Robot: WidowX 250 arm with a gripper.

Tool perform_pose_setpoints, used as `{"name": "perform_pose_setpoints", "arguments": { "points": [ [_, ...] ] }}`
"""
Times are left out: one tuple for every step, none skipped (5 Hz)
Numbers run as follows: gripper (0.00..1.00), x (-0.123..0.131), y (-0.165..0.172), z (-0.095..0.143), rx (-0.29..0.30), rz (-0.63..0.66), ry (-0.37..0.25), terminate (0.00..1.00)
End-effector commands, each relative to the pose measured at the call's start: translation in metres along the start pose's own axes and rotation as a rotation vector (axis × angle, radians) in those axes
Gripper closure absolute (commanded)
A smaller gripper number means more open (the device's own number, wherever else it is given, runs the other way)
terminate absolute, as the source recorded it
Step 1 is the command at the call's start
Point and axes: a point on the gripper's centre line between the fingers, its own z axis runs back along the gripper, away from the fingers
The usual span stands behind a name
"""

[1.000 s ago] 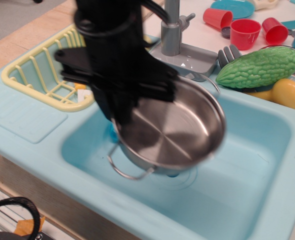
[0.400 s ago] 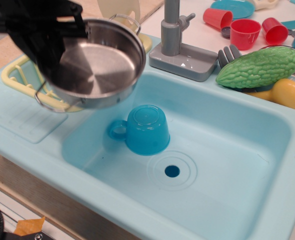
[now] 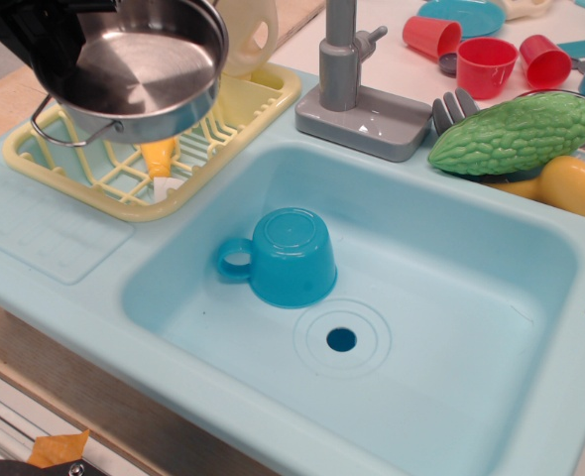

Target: Put pot or pan from sink into drying rack

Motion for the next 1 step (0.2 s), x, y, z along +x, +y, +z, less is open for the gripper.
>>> {"name": "perform_pose_setpoints", "arguments": {
  "points": [
    [1.00, 0.0366, 0.0225, -0.0039, -0.004, 0.008, -0.046, 1.00]
  ]
}}
